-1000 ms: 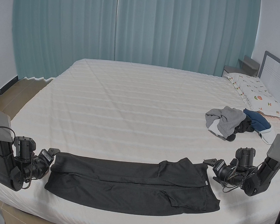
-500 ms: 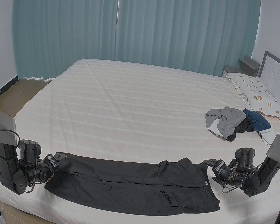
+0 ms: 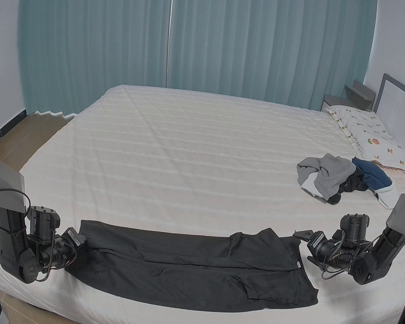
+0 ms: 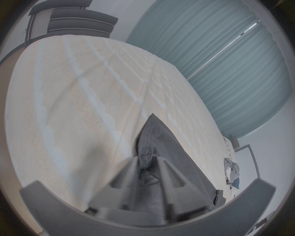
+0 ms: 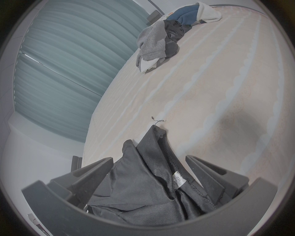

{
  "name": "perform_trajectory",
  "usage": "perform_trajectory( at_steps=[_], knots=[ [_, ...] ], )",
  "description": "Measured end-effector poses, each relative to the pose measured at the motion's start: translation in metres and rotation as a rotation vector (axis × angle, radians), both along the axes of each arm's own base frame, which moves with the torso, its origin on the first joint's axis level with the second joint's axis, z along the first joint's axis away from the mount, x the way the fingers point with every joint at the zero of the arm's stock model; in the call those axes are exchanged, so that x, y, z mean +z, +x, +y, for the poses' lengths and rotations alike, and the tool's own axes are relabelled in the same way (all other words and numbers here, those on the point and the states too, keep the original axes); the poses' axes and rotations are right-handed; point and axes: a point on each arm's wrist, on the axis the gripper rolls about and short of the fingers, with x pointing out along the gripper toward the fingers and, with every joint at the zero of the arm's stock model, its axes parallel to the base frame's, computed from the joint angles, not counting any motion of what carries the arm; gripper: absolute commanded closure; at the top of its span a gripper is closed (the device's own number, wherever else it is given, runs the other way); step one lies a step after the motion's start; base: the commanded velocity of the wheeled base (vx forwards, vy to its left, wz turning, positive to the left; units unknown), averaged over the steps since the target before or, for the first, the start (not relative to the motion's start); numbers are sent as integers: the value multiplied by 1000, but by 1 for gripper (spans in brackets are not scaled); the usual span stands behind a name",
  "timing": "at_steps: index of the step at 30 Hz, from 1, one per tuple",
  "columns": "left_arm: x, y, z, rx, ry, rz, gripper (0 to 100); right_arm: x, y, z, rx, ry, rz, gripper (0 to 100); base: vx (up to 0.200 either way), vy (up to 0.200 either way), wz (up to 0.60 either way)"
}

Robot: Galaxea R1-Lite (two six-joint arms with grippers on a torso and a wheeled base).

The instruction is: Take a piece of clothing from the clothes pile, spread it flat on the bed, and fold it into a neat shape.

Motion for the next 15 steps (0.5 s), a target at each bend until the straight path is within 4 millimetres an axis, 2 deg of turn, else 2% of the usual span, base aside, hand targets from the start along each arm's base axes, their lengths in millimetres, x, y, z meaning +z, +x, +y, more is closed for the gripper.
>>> perform_trajectory(
  at_steps=[15],
  knots=[
    [-2,-13,4,-47,146,46,100,1,-4,2,8,-1,6,0,0,0,0]
  ],
)
